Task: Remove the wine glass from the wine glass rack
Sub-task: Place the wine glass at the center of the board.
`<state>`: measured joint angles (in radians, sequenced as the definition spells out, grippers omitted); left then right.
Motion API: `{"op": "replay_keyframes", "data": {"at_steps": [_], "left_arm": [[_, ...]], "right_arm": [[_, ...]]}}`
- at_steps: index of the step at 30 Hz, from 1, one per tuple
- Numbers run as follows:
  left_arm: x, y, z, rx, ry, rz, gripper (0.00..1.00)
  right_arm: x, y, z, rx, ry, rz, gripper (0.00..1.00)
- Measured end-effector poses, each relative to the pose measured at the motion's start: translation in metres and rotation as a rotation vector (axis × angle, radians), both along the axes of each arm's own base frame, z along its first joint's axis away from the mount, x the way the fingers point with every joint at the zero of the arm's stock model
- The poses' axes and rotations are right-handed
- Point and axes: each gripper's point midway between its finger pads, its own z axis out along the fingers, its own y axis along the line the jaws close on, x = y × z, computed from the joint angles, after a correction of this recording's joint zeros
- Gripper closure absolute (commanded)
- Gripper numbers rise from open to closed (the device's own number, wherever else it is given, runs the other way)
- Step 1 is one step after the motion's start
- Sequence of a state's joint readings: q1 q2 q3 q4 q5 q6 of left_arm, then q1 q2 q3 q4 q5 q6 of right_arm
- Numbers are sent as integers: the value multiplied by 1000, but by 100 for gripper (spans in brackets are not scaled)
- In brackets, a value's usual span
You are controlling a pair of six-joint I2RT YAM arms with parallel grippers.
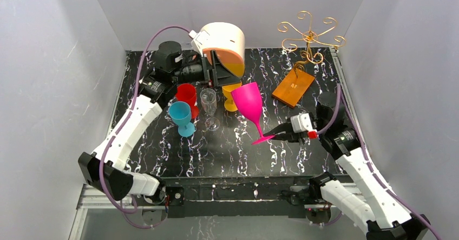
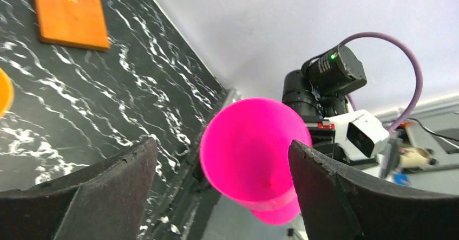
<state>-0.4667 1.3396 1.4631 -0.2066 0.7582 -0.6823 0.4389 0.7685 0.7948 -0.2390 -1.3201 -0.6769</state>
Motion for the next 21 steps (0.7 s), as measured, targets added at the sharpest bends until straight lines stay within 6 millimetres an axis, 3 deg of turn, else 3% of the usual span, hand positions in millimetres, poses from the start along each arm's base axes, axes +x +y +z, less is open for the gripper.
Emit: {"op": "replay_keyframes", "data": {"at_steps": [6, 10, 17, 21], "left_arm": [[-6, -10, -6, -51, 76, -77, 14], [-9, -11, 0, -75, 77, -101, 17], [-23, -14, 4, -104, 74, -192, 33], [-32, -14, -13, -95, 112, -247, 40]], "right_arm": [[-10, -2, 23, 39, -64, 38, 99], [-12, -3, 27, 47, -74, 51, 99], [-9, -1, 26, 47, -79, 51, 99], [-7, 1, 26, 48, -71, 72, 99]]}}
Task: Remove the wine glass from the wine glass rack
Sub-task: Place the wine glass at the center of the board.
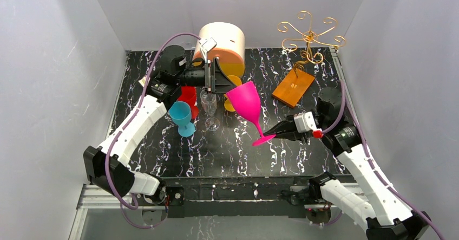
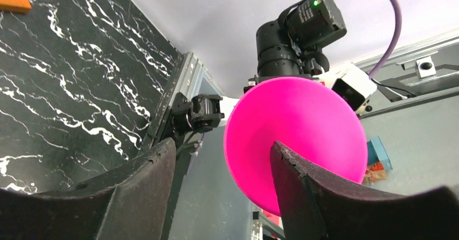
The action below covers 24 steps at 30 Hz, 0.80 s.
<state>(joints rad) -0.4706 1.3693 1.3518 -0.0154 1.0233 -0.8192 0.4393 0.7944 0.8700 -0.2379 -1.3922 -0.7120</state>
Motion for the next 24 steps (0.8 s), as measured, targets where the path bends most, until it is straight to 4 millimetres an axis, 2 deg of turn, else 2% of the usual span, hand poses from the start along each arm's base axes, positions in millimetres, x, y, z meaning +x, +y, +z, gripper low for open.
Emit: {"op": "replay_keyframes", "data": {"at_steps": [3, 8, 13, 18, 21, 24], "left_arm": [[-3, 0, -8, 7, 22, -24, 44], [-11, 0, -7, -2, 5, -72, 56], [-20, 0, -6, -11, -16, -128, 78], [-18, 1, -6, -11, -39, -123, 99], [-16, 2, -7, -10, -38, -116, 100], [-15, 2, -8, -7, -42, -110, 100]], "right_arm": [[-2, 1, 0, -1, 18, 30, 99], [-3, 1, 0, -3, 33, 53, 99], [-3, 2, -5, -13, 47, 55, 99], [-1, 4, -7, -12, 38, 62, 99], [1, 4, -8, -14, 33, 56, 99], [3, 4, -10, -19, 25, 44, 91]]}}
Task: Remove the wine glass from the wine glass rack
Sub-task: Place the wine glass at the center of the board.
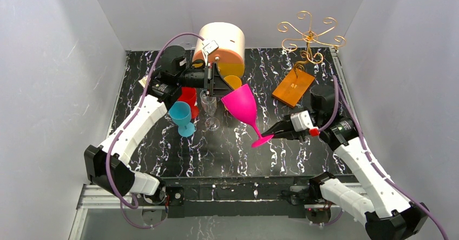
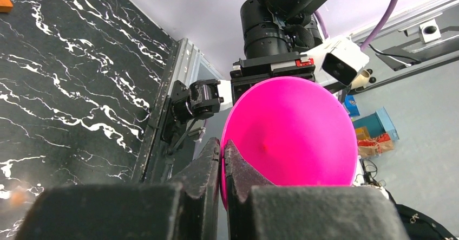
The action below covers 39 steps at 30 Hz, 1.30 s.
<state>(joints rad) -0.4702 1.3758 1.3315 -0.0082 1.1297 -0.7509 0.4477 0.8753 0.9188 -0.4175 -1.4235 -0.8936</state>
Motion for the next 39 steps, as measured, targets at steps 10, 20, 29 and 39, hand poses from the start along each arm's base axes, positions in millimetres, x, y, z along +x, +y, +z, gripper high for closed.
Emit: {"op": "replay_keyframes", "data": {"at_steps": [10, 20, 29, 39], "left_arm": [[-1, 1, 8, 22, -82, 6, 100], [-1, 4, 3, 92, -141, 36, 100], [10, 13, -10, 198, -202, 115, 100], [21, 26, -30, 329, -236, 188, 100]], "right_arm": [[9, -1, -7, -38, -2, -74, 68], [11, -6, -7, -50, -36, -150, 51], [12, -9, -12, -60, -35, -192, 47], [11, -10, -12, -65, -26, -209, 45]]}}
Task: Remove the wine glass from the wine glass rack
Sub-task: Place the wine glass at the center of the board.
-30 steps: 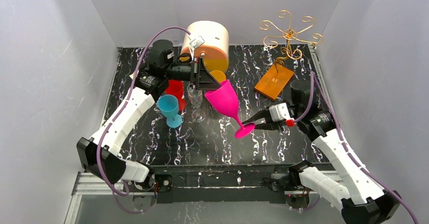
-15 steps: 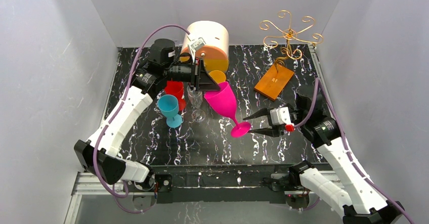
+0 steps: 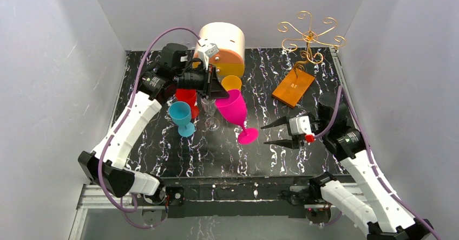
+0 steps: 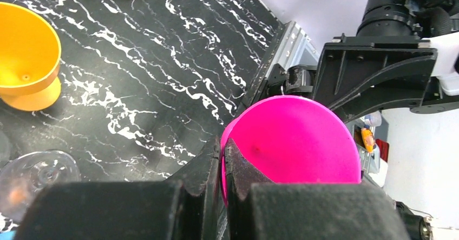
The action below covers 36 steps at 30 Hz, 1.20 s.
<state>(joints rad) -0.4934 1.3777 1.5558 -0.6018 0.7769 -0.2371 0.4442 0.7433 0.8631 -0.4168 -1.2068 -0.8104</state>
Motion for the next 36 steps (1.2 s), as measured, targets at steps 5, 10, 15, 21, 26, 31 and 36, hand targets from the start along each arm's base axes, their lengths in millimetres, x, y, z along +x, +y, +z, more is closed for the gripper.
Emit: {"op": "replay_keyframes", "data": {"at_steps": [5, 10, 15, 21, 26, 31, 36], "left_arm": [[6, 1, -9, 52, -25, 41, 100], [-1, -11, -24, 151, -88, 53, 100], [3, -11, -43, 247, -128, 109, 100], [23, 4, -72, 348, -141, 227, 100], [29, 5, -89, 380, -146, 273, 100], [34, 2, -102, 386, -156, 311, 100], [42, 0, -111, 387, -179, 356, 100]], "right_arm": [[0, 0, -4, -6, 16, -3, 45], [2, 0, -4, -6, 34, -25, 45], [6, -3, -15, -4, 73, -97, 42], [18, -9, -15, 36, 102, -238, 42], [29, -12, -6, 81, 156, -337, 42], [40, -14, 0, 131, 235, -424, 34], [56, -22, 5, 195, 376, -570, 21]]}}
